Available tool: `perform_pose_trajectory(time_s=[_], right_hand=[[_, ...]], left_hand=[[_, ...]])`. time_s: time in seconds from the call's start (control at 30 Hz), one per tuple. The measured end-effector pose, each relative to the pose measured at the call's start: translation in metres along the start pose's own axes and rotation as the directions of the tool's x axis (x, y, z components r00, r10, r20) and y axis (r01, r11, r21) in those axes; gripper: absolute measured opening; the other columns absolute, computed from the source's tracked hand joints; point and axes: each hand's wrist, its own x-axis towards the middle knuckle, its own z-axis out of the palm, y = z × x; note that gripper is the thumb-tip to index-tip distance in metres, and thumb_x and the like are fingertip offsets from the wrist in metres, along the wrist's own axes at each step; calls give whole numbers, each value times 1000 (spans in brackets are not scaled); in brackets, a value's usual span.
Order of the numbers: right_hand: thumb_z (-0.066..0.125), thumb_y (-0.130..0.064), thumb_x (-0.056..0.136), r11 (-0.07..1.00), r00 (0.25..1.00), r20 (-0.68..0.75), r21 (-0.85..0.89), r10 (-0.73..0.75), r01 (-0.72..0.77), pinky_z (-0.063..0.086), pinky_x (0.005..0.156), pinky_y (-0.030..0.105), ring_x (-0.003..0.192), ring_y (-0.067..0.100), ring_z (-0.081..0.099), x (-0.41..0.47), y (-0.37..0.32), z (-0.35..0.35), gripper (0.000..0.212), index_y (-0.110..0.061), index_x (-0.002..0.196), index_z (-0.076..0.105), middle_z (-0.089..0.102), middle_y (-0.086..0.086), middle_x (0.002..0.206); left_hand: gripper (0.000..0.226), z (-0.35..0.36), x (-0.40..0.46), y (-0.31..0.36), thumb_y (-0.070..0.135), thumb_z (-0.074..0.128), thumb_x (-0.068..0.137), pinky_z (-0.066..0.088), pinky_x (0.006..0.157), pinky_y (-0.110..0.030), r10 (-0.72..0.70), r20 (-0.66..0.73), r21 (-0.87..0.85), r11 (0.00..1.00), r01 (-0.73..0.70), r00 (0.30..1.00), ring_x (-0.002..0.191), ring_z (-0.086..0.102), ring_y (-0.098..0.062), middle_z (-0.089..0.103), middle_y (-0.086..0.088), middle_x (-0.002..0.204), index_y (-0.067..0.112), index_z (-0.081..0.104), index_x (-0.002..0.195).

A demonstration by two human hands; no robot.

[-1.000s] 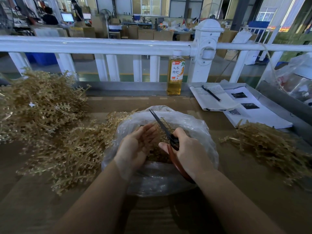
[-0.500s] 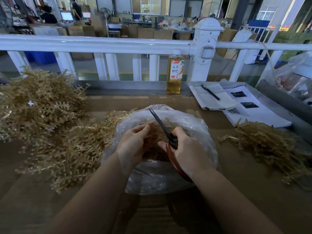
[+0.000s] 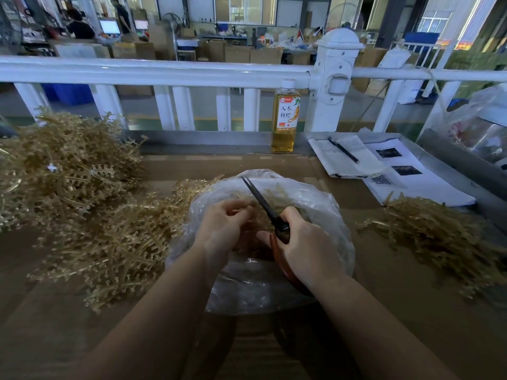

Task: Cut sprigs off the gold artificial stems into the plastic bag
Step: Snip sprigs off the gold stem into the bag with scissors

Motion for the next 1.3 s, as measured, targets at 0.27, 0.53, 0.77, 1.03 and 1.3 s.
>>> perform_pose_trajectory(time_s=[0.27, 0.53, 0.77, 1.03, 1.3], right_hand=[[58, -58, 86, 999, 999, 35, -33, -17, 19, 48, 67, 30, 84, 17, 64, 1, 1, 1, 35, -28, 100, 47, 66, -6, 89], [61, -58, 84, 999, 998, 47, 24, -39, 38, 39, 58, 22, 71, 9, 57, 0, 1, -1, 33, -32, 91, 43, 56, -13, 73], [54, -64, 85, 998, 987, 151, 39, -49, 43, 50, 73, 35, 81, 14, 60, 0, -2, -8, 36, -32, 96, 41, 61, -8, 86], [51, -66, 84, 997, 972, 225, 51, -68, 58, 49, 81, 36, 89, 13, 56, -3, -3, -11, 39, -33, 100, 38, 56, -6, 93], [54, -65, 83, 997, 970, 230, 29, -74, 70, 44, 83, 35, 97, 18, 52, -2, -4, -7, 44, -29, 103, 38, 55, -1, 98]], left_hand=[[29, -1, 5, -5, -15, 57, 81, 56, 56, -29, -74, 97, -312, 945, 101, 993, 73, 72, -24, 73, -12, 82, 2, 62, 104], [22, 3, 7, -12, -9, 53, 89, 54, 54, -21, -47, -42, -372, 928, 28, 998, 63, 67, -12, 63, -6, 78, 11, 54, 78], [23, 1, 11, -8, -10, 53, 88, 54, 51, -20, -129, -66, -570, 819, 68, 990, 58, 67, -10, 63, -5, 71, 12, 51, 81], [22, 3, 15, -6, -12, 48, 89, 57, 53, -22, -150, -124, -624, 780, 40, 981, 71, 61, -17, 58, -7, 78, 10, 50, 85], [25, 6, 14, -3, -14, 47, 89, 57, 58, -24, -144, -188, -634, 774, -8, 972, 73, 60, -19, 57, -8, 77, 9, 50, 81]])
